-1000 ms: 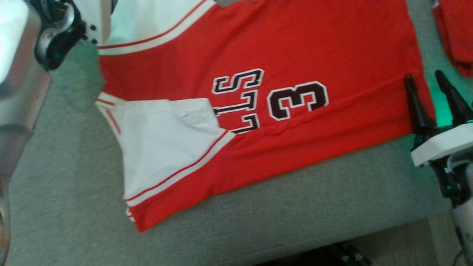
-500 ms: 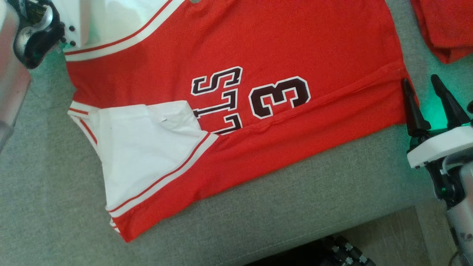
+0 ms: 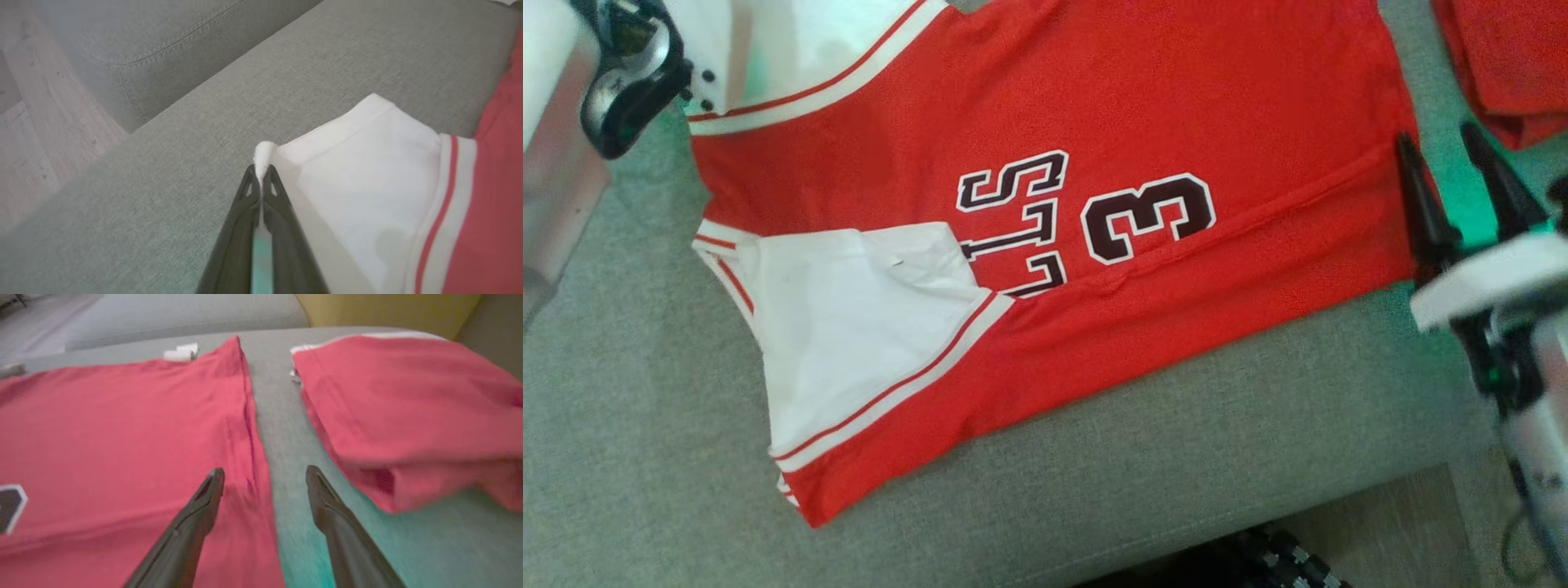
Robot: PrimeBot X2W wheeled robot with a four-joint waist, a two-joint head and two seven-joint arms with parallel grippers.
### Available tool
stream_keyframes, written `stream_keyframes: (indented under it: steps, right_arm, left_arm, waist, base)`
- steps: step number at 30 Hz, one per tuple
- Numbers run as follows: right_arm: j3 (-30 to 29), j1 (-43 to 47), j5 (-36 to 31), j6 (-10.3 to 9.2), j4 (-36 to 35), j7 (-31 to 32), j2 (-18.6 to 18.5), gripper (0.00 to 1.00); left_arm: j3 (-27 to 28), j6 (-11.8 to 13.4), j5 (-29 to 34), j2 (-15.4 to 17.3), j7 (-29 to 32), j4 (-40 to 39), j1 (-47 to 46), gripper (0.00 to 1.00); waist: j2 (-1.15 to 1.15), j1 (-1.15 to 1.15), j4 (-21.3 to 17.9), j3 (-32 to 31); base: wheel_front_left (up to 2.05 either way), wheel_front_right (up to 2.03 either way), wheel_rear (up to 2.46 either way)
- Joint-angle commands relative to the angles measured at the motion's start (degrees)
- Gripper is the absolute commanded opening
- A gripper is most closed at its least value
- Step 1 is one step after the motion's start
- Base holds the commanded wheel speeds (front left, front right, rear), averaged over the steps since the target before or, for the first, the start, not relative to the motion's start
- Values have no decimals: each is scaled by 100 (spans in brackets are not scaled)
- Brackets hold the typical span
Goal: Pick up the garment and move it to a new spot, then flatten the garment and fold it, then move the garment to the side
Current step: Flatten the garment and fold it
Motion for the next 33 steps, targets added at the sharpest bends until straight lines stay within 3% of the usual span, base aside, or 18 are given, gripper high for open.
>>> stream_keyframes:
  steps: [1, 9, 20, 21, 22, 23, 24, 25, 33]
  right_arm:
    - [148, -305, 112, 37, -195, 94, -160, 100]
    - [839, -2148, 487, 37, 762, 1071, -331, 100]
    - [1539, -3606, 493, 37, 2351, 1023, -253, 99]
    - [1600, -3681, 515, 37, 2453, 980, -242, 88]
    - [1656, -3742, 553, 37, 2544, 940, -227, 59]
    - [1712, -3792, 588, 37, 2625, 903, -209, 44]
    - [1824, -3876, 666, 37, 2759, 838, -190, 12]
    - [1878, -3912, 712, 37, 2821, 817, -184, 0]
    - [2217, -4209, 982, 37, 3145, 325, -247, 0]
  left_arm:
    - [113, 9, -27, 244, -101, -190, -448, 0]
    - [-215, 9, -154, 126, -420, -228, -815, 0]
    - [-617, 9, -347, -1, -661, -116, -1106, 0]
    - [-654, 9, -371, -7, -680, -102, -1130, 0]
    - [-690, 9, -396, -11, -699, -88, -1153, 0]
    - [-722, 9, -423, -14, -717, -74, -1175, 0]
    - [-788, 9, -472, -16, -748, -42, -1217, 0]
    - [-820, 9, -496, -17, -761, -25, -1234, 0]
    - [-1078, 9, -547, 20, -1091, 59, -1415, 0]
  waist:
    - [0, 0, 26, -18]
    - [0, 0, 268, 119]
    - [0, 0, 525, 305]
    - [0, 0, 538, 313]
    - [0, 0, 547, 321]
    - [0, 0, 553, 329]
    - [0, 0, 560, 340]
    - [0, 0, 561, 342]
    - [0, 0, 552, 328]
  base:
    - [0, 0, 0]
    - [0, 0, 0]
    - [0, 0, 0]
    - [0, 0, 0]
    - [0, 0, 0]
    - [0, 0, 0]
    - [0, 0, 0]
    - [0, 0, 0]
    - [0, 0, 0]
